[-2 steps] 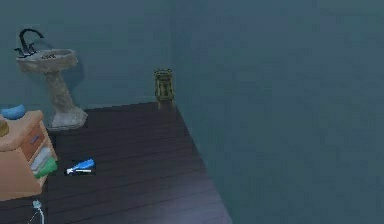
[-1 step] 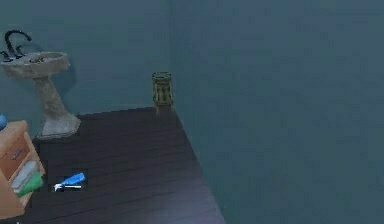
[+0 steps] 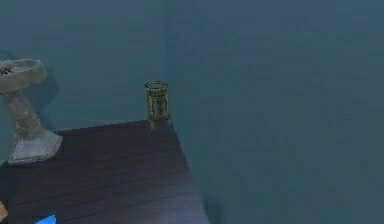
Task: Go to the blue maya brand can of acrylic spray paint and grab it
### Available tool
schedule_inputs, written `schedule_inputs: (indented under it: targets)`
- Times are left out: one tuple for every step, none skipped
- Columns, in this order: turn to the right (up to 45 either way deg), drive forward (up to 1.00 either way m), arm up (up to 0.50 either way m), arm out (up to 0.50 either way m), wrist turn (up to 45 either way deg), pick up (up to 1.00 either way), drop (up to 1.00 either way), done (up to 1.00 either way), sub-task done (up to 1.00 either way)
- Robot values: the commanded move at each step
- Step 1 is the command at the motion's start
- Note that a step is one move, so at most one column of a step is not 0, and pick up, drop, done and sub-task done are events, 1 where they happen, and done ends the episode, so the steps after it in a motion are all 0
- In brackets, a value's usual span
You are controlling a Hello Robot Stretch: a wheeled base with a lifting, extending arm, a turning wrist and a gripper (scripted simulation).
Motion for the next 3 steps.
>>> schedule_inputs:
  targets:
    - [-45.0,0.0,0.0,0.0,0.0,0.0,0.0,0.0,0.0]
    - [-21.0,0.0,0.0,0.0,0.0,0.0,0.0,0.0,0.0]
    - [0.0,0.6,0.0,0.0,0.0,0.0,0.0,0.0,0.0]
